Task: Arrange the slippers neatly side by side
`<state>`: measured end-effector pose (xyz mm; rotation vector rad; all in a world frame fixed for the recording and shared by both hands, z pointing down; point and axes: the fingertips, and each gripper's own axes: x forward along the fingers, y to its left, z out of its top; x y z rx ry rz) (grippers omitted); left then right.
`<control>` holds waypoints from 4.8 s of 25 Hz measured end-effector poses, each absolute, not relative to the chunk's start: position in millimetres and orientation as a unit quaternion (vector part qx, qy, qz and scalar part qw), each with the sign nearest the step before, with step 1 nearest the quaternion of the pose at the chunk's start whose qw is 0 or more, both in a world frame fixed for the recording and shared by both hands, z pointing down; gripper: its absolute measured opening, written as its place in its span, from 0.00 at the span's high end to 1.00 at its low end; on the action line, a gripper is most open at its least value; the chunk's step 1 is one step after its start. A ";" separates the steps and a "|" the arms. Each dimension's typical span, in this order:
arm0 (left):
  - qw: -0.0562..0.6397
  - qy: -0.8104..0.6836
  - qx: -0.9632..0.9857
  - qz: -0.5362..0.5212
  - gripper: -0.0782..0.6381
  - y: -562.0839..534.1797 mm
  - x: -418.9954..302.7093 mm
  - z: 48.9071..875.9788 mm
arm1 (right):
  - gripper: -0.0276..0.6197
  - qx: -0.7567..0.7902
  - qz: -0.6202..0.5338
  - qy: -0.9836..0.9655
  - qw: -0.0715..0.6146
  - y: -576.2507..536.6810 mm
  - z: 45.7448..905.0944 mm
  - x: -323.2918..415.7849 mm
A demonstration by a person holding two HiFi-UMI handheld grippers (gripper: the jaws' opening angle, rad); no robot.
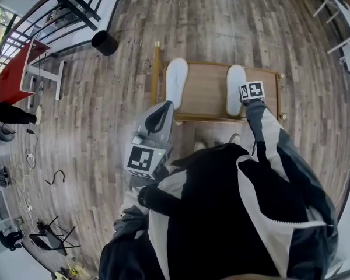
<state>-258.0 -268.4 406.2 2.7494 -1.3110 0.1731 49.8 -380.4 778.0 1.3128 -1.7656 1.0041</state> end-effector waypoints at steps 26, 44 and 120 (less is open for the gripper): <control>0.062 -0.429 0.901 0.016 0.87 -301.3 -234.7 413.3 | 0.92 0.442 0.220 -0.860 0.129 -332.7 527.1 -69.8; 0.100 -0.461 0.882 0.003 0.87 -302.3 -265.2 431.9 | 0.92 0.397 0.172 -0.893 0.122 -300.0 499.9 -120.7; 0.105 -0.488 0.865 0.045 0.87 -274.6 -253.7 449.9 | 0.89 0.368 0.271 -0.877 0.149 -396.2 603.4 -129.9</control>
